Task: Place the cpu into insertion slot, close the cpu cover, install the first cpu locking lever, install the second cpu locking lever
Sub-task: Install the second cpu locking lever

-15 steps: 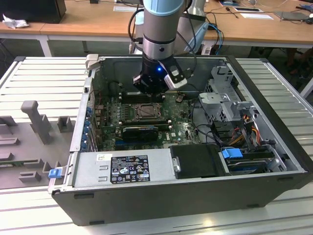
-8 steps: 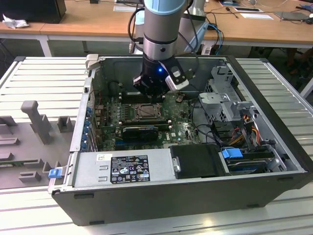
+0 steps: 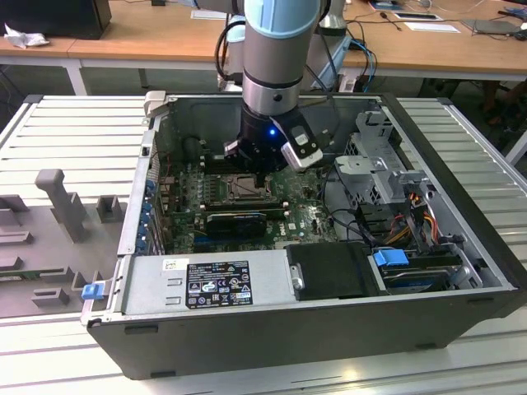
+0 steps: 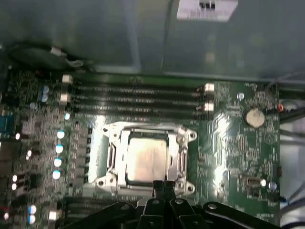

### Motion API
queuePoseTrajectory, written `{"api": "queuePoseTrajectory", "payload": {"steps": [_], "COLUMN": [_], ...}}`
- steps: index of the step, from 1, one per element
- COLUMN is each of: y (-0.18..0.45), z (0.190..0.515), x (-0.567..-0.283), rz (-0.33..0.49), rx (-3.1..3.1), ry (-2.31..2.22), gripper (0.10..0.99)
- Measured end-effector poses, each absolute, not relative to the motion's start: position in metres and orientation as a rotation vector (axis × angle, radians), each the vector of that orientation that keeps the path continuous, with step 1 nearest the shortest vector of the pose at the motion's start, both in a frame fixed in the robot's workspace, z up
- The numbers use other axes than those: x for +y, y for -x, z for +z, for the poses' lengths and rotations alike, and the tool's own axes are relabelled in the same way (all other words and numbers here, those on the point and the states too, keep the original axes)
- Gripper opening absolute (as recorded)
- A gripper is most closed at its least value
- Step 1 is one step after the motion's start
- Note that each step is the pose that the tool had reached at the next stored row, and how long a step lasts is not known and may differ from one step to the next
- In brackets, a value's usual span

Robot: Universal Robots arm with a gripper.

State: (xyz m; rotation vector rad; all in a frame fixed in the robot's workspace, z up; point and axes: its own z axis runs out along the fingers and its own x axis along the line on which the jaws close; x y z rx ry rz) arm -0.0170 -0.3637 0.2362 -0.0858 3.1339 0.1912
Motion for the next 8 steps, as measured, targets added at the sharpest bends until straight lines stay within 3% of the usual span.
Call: {"api": "queuePoseTrajectory", "payload": {"steps": [8], "y": [0.024], "z": [0.235], "x": [-0.381], "rz": [0.254], "rx": [3.134], "ry": [0.086], "gripper": [0.106]}}
